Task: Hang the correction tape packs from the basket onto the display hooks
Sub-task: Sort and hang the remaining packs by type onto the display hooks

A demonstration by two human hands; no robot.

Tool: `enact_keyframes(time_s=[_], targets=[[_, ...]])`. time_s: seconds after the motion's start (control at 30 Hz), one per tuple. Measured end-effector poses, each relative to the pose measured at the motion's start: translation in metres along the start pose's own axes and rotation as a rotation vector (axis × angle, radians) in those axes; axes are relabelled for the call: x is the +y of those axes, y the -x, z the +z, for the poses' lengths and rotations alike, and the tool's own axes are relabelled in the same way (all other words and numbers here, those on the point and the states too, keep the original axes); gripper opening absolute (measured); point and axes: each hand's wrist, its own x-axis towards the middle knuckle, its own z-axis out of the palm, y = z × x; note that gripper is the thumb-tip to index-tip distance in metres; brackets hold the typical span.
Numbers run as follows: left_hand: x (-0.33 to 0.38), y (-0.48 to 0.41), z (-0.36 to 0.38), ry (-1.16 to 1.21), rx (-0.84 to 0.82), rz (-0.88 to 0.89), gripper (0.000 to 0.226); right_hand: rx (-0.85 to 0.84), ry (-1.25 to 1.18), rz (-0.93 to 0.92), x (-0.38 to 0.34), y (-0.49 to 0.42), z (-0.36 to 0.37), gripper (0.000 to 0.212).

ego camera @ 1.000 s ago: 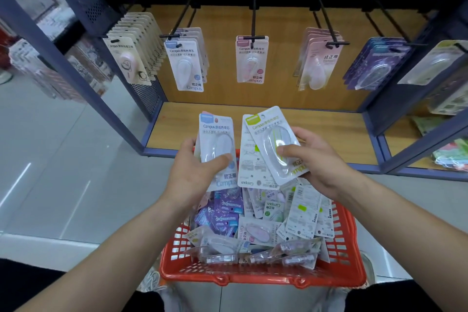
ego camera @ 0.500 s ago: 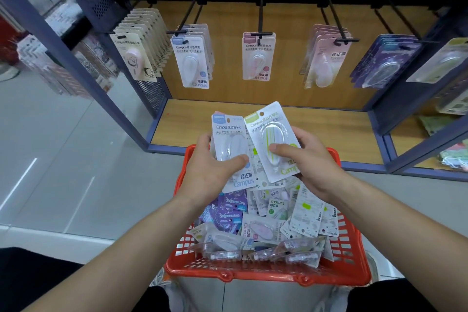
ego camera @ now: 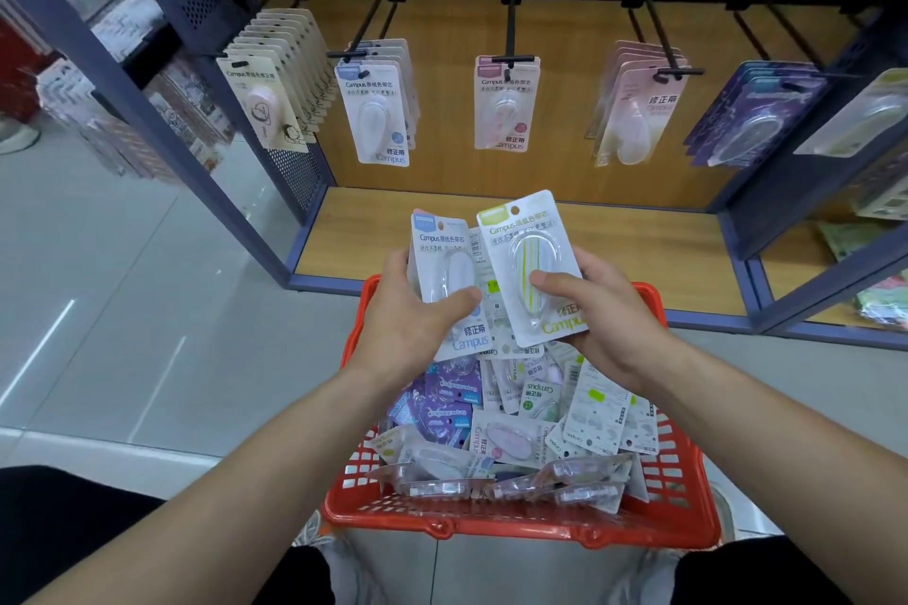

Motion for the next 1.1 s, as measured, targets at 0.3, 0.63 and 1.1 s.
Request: enact_keyframes(time_s=[0.3,0.63,1.1], targets=[[-0.002,-0.002,0.001,0.028,-0.031,-0.005,0.046,-0.040,-0.065,0.020,-0.002,0.003,0.001,0.026],[-0.002,-0.004,0.002,0.062,-0.040,-0.021,0.044,0.071,-0.150,0.031,-0.004,0.001,0.000,0.020],[-0.003,-0.007,0.002,0.093,-0.118,-0.059,0.072,-0.003,-0.143,0.066,0.006,0.005,0.005,0.030]])
